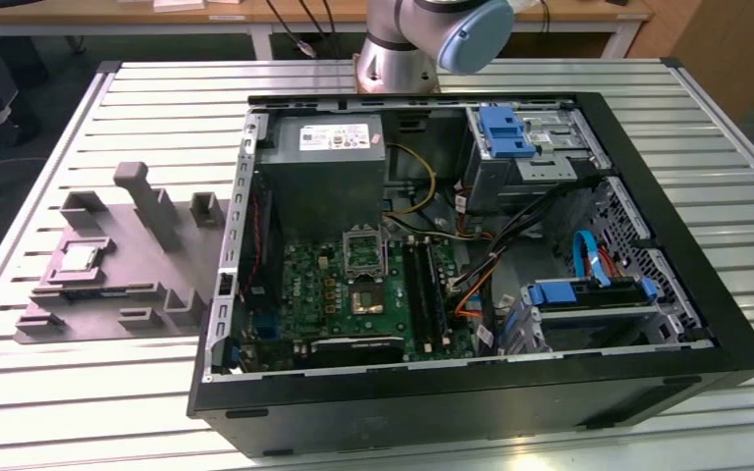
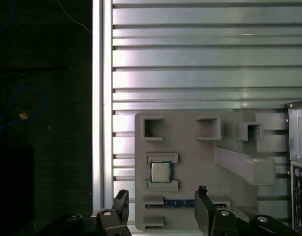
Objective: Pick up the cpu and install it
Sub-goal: 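Pick up the cpu and move it towards the insertion slot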
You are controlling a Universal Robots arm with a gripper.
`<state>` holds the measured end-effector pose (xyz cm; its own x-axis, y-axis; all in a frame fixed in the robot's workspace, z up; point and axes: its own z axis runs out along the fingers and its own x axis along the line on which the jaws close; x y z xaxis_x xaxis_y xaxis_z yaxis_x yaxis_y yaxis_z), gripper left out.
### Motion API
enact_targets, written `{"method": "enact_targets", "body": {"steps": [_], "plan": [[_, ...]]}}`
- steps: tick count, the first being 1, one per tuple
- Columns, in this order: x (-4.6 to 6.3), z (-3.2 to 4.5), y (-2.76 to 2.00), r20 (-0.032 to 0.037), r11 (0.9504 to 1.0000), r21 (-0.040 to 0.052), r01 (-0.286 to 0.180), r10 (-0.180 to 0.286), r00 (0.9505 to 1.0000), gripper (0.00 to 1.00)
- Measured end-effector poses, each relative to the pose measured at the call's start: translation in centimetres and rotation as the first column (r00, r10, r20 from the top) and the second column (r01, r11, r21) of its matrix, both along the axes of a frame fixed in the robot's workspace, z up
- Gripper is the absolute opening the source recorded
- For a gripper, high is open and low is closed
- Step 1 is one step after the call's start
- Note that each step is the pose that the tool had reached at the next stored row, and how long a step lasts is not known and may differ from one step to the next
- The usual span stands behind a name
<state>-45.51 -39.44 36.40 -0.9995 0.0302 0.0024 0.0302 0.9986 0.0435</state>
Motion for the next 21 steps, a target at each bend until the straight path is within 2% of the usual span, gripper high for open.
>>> {"method": "enact_targets", "body": {"steps": [21], "plan": [[0.0,-0.74,0.0,-0.0001,1.0,0.0,0.0,0.0,1.0,0.65]]}}
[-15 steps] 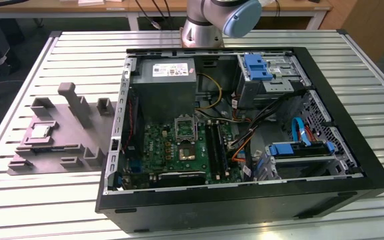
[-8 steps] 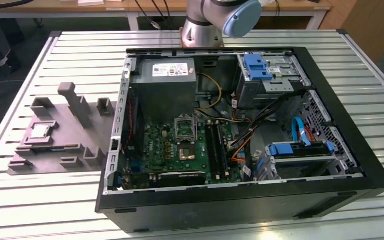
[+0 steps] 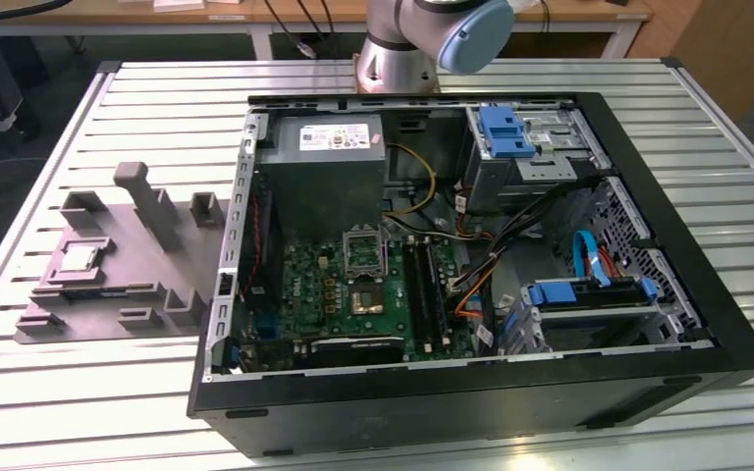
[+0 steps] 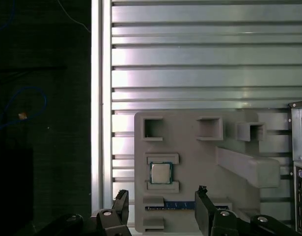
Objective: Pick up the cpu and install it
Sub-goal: 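Pick up the cpu and move it towards the insertion slot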
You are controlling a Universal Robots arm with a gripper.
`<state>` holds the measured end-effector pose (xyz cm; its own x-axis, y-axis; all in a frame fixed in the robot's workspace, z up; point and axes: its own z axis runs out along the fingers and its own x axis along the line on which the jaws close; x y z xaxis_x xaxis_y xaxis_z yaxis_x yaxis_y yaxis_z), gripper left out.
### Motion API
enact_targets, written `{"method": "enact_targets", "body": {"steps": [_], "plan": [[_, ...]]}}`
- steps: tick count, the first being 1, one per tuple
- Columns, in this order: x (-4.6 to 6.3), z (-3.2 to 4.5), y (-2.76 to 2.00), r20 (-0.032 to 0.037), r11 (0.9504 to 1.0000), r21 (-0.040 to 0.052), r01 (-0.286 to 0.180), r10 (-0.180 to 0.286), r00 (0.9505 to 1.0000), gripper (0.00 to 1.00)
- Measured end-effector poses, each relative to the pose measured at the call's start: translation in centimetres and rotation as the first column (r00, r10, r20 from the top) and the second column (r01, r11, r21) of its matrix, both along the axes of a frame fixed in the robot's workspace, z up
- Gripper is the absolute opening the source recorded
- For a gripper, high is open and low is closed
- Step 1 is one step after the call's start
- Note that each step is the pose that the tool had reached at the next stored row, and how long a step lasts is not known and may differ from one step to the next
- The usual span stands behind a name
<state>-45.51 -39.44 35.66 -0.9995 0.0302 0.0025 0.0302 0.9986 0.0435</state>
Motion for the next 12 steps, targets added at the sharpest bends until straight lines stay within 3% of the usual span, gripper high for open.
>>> {"method": "enact_targets", "body": {"steps": [12], "plan": [[0.0,-0.45,0.0,0.0,1.0,0.0,0.0,0.0,1.0,0.65]]}}
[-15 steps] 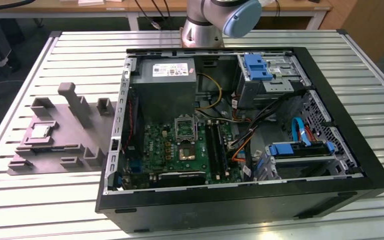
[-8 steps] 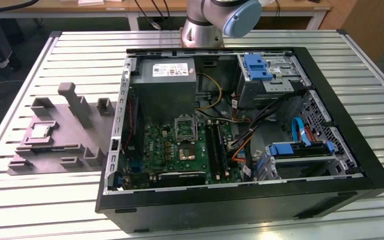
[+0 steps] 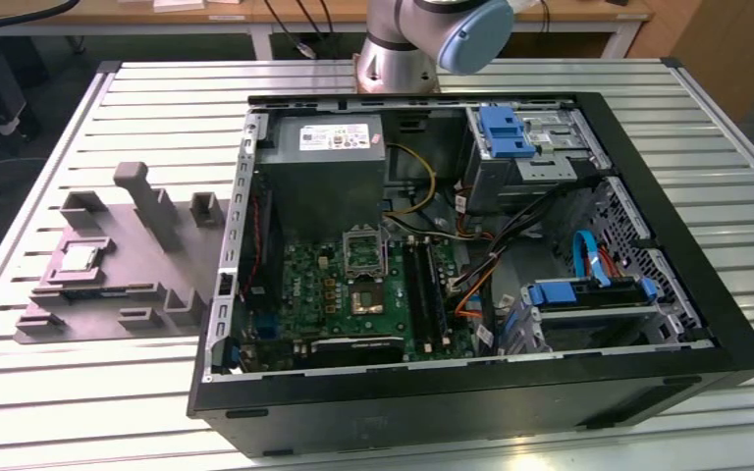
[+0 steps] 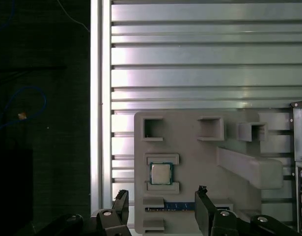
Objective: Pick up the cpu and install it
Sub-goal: 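Pick up the cpu and move it towards the insertion slot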
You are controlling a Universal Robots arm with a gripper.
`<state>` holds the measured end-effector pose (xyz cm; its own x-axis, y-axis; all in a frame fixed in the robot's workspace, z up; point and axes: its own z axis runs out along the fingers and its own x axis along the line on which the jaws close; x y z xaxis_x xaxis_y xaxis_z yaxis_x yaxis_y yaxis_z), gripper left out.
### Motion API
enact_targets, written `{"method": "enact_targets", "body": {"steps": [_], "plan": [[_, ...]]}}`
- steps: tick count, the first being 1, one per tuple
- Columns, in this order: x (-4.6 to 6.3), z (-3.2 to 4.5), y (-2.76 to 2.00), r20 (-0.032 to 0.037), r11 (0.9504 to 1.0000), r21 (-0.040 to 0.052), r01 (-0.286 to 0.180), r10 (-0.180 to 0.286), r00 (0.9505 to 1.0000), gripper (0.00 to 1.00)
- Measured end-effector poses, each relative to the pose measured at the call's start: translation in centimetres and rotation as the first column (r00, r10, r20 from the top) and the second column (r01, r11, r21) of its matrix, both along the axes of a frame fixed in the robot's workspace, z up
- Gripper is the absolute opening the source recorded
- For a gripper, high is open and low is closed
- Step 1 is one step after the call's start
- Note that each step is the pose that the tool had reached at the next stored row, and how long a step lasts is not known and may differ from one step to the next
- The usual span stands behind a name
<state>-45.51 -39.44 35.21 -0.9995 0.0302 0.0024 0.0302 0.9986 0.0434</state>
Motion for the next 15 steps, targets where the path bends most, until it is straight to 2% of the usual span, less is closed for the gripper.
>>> {"method": "enact_targets", "body": {"steps": [15], "plan": [[0.0,-0.48,0.0,0.0,1.0,0.0,0.0,0.0,1.0,0.65]]}}
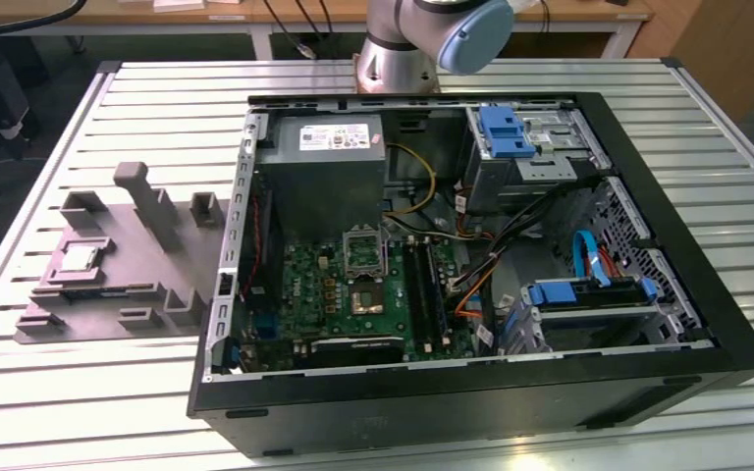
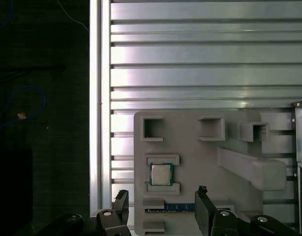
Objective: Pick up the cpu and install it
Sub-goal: 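Pick up the cpu and move it towards the insertion slot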
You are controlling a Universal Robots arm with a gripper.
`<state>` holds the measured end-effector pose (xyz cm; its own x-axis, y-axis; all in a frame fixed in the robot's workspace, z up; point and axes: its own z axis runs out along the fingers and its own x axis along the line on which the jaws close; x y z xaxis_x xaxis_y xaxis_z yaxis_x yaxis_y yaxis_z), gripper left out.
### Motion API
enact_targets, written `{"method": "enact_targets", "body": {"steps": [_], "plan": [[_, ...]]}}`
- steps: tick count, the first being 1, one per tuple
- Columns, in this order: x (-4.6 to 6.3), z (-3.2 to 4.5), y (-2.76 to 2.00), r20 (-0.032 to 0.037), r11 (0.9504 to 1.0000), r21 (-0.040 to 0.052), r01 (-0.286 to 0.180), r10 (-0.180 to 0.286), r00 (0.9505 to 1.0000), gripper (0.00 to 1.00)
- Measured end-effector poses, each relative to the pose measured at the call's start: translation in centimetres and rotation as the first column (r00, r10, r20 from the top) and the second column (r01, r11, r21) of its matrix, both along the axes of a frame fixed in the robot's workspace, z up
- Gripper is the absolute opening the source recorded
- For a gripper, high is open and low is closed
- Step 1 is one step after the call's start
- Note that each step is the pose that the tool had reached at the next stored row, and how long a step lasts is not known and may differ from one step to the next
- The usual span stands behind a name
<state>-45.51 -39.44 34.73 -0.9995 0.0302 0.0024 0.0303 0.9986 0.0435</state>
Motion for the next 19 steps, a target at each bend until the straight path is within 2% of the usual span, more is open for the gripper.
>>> {"method": "enact_targets", "body": {"steps": [19], "plan": [[0.0,-0.55,0.0,0.0,1.0,0.0,0.0,0.0,1.0,0.65]]}}
